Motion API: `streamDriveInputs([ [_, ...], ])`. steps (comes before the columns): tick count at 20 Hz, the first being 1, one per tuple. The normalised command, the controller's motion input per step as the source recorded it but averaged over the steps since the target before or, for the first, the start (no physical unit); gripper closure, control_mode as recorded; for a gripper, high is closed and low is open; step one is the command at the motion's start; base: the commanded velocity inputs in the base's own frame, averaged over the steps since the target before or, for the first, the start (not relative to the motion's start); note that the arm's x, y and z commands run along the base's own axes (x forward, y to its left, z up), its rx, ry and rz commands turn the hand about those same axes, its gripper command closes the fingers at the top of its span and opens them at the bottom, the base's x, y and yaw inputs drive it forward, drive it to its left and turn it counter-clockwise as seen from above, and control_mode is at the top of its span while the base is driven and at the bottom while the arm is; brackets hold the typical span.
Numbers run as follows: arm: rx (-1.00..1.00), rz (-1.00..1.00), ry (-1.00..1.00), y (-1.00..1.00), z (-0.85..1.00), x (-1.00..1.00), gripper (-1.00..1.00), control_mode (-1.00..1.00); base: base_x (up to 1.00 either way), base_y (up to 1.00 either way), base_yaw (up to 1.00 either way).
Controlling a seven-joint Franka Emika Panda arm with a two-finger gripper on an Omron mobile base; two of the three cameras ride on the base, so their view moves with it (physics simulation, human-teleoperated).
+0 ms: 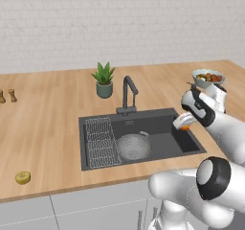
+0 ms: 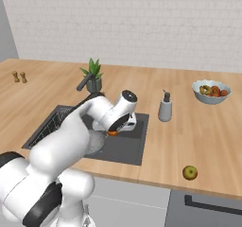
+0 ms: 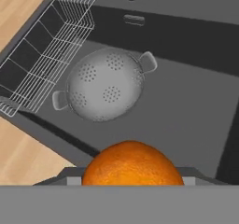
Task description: Put the colander in the sink, put the kiwi, tangerine, apple in the colander, and turn on the sink faucet and pour water over the colander.
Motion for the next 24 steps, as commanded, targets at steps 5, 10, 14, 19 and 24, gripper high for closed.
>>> streamDriveInputs([
  [5,0.04,0.21,0.02,0.49,-0.27,0.42,1.0,-1.0,0.0,0.0,0.0],
  [10,0.07,0.19,0.02,0.49,-0.34,0.53,1.0,-1.0,0.0,0.0,0.0],
  [14,0.0,0.15,-0.02,0.4,-0.25,0.44,1.0,-1.0,0.0,0.0,0.0],
  [19,0.01,0.08,-0.17,0.17,-0.42,0.32,1.0,-1.0,0.0,0.0,0.0],
  [24,0.01,0.02,0.0,0.28,-0.36,0.24,1.0,-1.0,0.0,0.0,0.0],
])
